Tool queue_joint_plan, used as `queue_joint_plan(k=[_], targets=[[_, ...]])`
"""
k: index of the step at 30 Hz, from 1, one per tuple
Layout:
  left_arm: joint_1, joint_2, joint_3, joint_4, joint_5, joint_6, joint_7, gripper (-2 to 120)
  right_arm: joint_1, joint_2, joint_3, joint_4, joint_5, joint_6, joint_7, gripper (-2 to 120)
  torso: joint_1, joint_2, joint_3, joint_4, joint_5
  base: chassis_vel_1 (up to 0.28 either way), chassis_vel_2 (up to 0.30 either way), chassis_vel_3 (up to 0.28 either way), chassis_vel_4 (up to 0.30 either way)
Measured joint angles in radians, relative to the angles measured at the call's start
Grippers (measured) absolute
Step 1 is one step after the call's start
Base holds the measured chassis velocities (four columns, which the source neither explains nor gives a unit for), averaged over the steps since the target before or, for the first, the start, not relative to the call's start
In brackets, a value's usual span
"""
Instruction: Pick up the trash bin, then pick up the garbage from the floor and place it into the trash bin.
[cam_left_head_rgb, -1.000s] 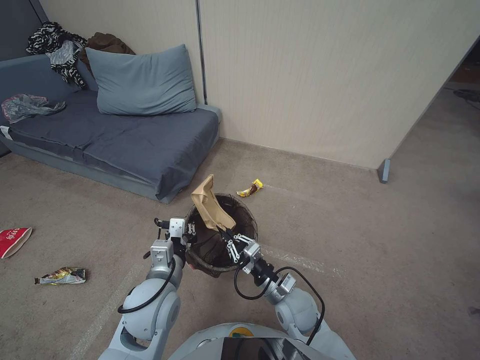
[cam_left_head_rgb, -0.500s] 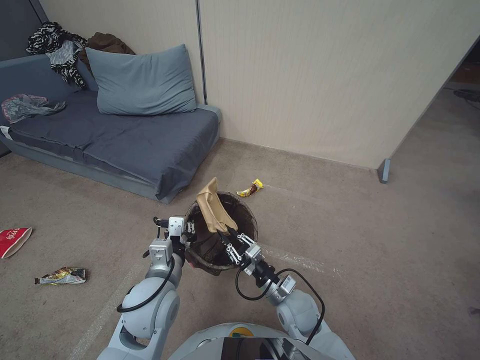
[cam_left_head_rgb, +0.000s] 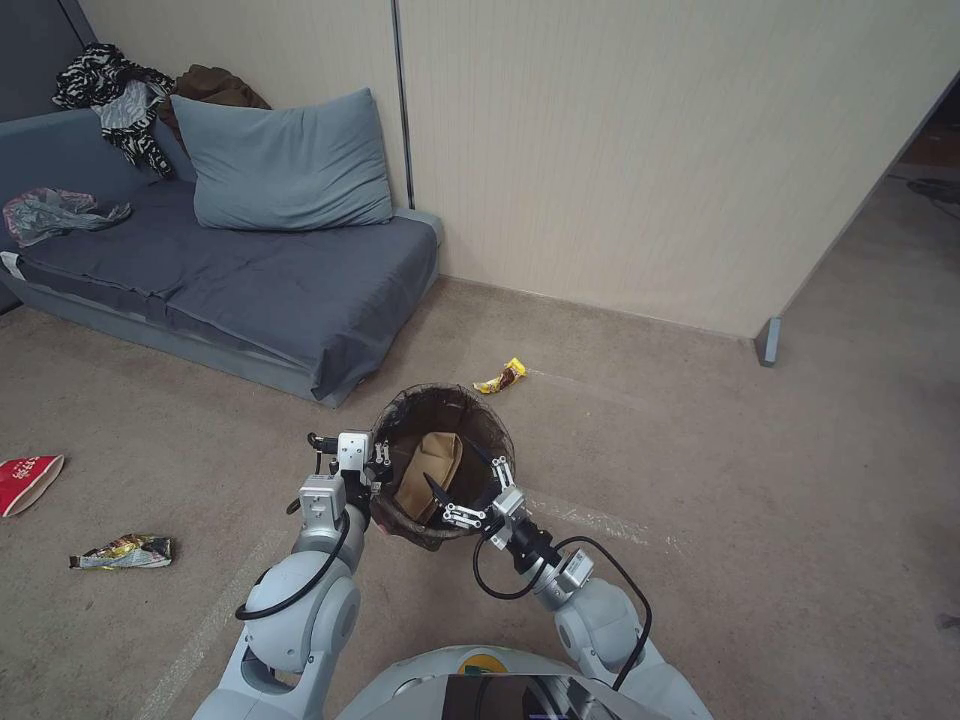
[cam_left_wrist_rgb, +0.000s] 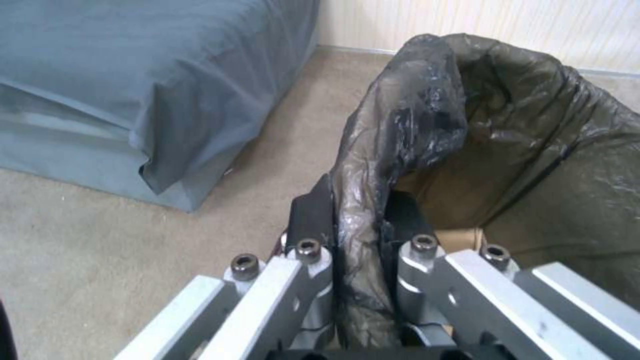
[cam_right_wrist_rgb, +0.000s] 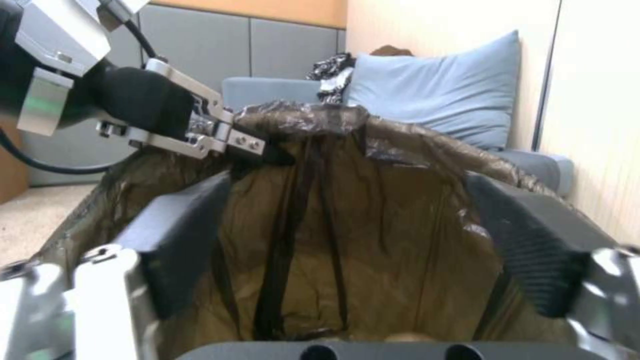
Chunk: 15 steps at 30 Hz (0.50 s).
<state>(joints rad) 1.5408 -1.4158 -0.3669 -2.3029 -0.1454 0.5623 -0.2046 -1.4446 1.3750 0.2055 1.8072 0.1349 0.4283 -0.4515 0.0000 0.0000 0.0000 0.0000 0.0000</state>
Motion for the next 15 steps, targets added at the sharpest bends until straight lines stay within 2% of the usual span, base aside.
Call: queue_joint_plan(k=[1,6,13,15], targets=[[0.0,0.0,0.0,0.0,0.0,0.001,0.0,7,0.0,0.0,0.001,0.002,0.0,0.001,0.0,93,0.0,0.0,0.0,0.0,0.0,0.0,0.0,0.0,0.0],[0.0,0.0,0.0,0.002,0.0,0.002,0.0,7,0.0,0.0,0.002,0.024,0.001,0.005,0.014,97,0.0,0.0,0.0,0.0,0.0,0.0,0.0,0.0,0.0],[-0.001,-0.001,0.0,0.01,0.0,0.002,0.0,7,-0.011,0.01,0.027,0.144,-0.006,0.002,0.107,100,0.0,0.0,0.0,0.0,0.0001,0.0,0.0,0.0,0.0],[0.0,-0.001,-0.002,0.013,0.001,0.002,0.0,7,-0.022,0.019,0.064,0.212,-0.044,-0.012,0.166,100,0.0,0.0,0.0,0.0,0.0,0.0,0.0,0.0,0.0]])
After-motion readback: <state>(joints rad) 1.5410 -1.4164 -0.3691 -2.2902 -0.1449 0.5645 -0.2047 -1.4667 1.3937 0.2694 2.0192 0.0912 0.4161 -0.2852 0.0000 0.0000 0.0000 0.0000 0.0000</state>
